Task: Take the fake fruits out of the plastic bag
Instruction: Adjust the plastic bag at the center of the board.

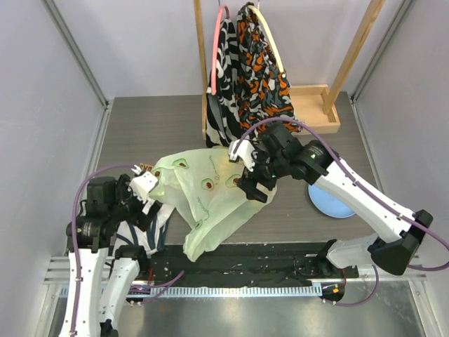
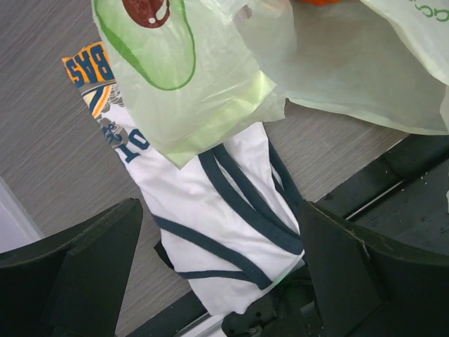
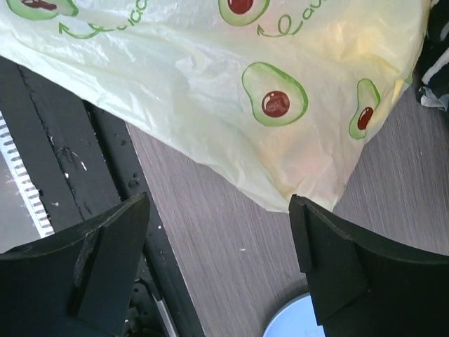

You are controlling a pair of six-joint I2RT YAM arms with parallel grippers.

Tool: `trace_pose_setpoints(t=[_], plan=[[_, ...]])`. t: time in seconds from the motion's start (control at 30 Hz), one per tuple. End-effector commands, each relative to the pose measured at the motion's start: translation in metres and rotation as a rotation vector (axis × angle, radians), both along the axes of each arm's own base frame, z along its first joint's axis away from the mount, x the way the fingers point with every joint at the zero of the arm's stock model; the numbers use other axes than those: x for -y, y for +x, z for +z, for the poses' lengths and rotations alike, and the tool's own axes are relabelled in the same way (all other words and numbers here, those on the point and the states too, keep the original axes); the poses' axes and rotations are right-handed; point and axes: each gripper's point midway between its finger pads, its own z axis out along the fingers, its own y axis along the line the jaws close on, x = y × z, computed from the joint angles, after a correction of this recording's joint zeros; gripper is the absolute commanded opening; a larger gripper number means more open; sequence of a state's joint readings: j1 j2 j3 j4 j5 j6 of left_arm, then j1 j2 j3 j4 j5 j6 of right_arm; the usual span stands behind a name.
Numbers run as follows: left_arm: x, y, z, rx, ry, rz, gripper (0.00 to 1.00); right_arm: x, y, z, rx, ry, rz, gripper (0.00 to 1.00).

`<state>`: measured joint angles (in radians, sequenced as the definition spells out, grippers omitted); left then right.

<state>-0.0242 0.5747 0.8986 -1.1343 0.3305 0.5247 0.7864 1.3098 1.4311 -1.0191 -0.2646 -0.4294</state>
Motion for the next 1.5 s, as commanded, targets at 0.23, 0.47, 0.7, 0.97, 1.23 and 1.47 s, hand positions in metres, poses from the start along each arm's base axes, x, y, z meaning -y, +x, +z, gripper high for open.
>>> trace_pose_setpoints(t=[0.23, 0.47, 0.7, 0.97, 1.23, 1.47], plan=[[0.032, 0.023, 0.023, -0.041, -0.122, -0.148, 0.93, -0.046, -0.045, 0.028, 0.141, 0.007, 0.338, 0.86], [0.023, 0.067, 0.010, -0.035, -0.118, -0.047, 0.83, -0.112, -0.080, 0.000, 0.231, -0.057, 0.626, 0.84], [0.018, 0.060, 0.004, -0.108, -0.091, -0.036, 0.65, -0.181, -0.090, -0.011, 0.346, 0.036, 0.785, 0.84], [0.023, 0.068, -0.001, -0.186, -0.135, 0.001, 0.43, -0.206, -0.114, -0.046, 0.244, 0.016, 0.921, 0.83], [0.031, 0.085, -0.004, -0.213, -0.191, 0.004, 0.26, -0.183, -0.107, -0.069, 0.219, -0.130, 0.934, 0.81], [0.038, 0.096, 0.000, -0.218, -0.231, 0.002, 0.03, -0.170, -0.112, -0.071, 0.156, -0.165, 0.921, 0.78]])
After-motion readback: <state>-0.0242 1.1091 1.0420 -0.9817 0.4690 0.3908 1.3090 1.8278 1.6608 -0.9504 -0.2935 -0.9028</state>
